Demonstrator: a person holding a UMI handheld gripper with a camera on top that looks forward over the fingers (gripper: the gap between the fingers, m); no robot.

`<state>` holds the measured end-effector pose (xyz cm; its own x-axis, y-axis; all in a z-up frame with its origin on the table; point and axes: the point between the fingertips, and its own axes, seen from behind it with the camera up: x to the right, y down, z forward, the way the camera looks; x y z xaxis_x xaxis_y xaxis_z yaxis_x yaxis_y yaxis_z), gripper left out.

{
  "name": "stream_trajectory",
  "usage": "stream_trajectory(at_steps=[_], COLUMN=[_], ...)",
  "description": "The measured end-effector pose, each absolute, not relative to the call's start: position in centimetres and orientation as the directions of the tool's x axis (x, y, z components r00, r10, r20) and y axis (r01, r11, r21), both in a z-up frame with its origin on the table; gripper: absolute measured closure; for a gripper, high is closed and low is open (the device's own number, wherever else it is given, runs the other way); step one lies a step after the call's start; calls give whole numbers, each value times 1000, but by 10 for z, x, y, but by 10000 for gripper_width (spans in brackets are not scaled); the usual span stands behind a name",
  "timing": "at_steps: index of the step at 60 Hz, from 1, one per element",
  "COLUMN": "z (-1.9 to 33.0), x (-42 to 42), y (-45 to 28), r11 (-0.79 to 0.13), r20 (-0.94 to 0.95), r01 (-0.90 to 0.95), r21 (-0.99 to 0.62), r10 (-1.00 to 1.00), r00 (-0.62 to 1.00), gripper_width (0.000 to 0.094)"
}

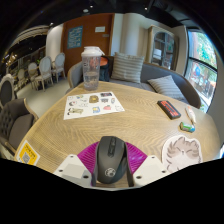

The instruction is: Arrange mouse

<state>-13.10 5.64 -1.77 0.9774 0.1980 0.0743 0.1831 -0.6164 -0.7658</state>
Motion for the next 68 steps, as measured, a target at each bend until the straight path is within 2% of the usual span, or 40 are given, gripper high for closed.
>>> stream_trajectory(at_steps=[9, 12, 17, 20, 24, 28, 35, 42, 46, 52, 54, 58, 60, 68], z=[-5, 18, 75, 108, 130, 121, 35, -14, -10, -12, -9, 6, 14, 38], x=[-141, -132, -98, -61, 4, 63, 113, 130, 132, 129, 126, 117, 116, 125], y=[57, 59, 61, 61, 60, 50, 30, 19, 22, 19, 15, 4, -6, -70], r11=[-576, -542, -471, -432, -409, -435, -580, -653, -632, -654, -649, -610, -587, -525], r20=[47, 43, 47, 51, 106, 141, 138, 121, 128, 115, 104, 74, 71, 71], r01=[178, 162, 130, 100, 104, 96, 46, 20, 35, 42, 49, 62, 70, 86], r21=[-798, -825, -872, -896, -906, -895, -813, -757, -774, -755, -759, -790, -807, -847], r10=[235, 225, 184, 123, 19, -71, -115, -110, -103, -69, -45, 5, 22, 49], r00=[971, 973, 982, 991, 994, 987, 984, 987, 986, 991, 994, 997, 997, 996], gripper_width=[565, 567, 564, 564, 565, 566, 566, 566, 556, 431, 333, 58, 95, 83])
